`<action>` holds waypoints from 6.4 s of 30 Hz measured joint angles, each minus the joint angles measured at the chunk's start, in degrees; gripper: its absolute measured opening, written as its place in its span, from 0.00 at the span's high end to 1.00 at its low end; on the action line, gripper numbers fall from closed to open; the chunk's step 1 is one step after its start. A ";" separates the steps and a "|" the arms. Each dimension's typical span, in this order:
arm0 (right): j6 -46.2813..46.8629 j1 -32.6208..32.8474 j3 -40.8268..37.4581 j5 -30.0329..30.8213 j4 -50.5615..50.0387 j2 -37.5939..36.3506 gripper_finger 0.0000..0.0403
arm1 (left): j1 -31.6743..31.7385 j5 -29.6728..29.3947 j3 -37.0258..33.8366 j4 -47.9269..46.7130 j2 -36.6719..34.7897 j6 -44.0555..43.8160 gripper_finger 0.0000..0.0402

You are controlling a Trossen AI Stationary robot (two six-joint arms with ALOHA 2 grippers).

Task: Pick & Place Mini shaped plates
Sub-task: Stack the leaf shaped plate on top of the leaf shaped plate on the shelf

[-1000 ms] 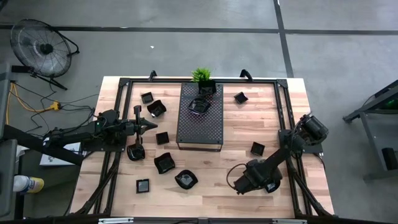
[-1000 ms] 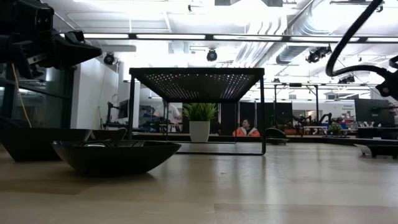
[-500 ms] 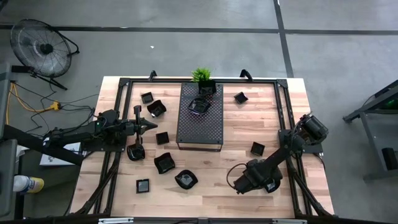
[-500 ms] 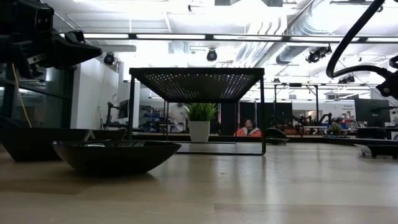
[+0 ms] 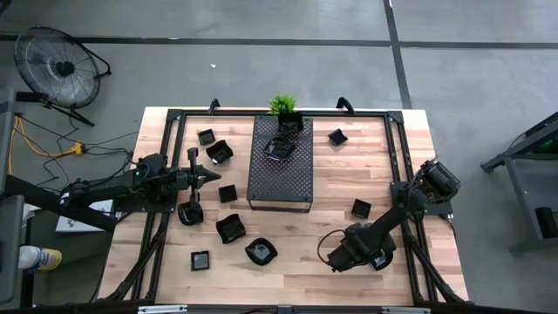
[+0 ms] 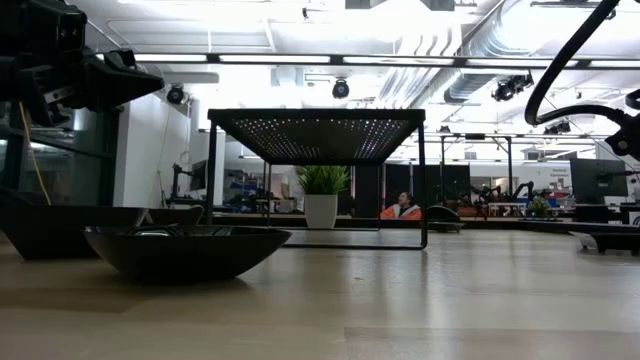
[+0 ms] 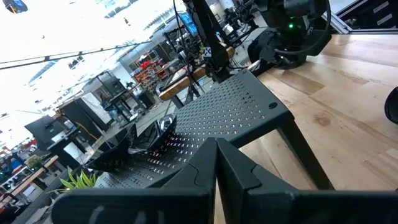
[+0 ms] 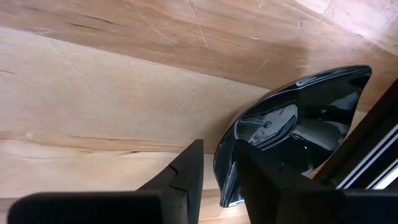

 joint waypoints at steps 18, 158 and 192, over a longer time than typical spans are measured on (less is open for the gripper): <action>-0.73 0.00 0.00 0.00 0.02 -0.05 0.92 | -0.01 -0.01 0.01 0.00 0.01 0.00 1.00; -146.73 -36.94 42.99 51.70 -3.32 7.96 1.00 | 0.00 0.00 0.01 0.00 0.00 0.00 1.00; -145.83 -36.88 42.99 53.97 -2.95 7.20 0.77 | 0.00 0.01 -0.01 0.00 0.00 0.00 1.00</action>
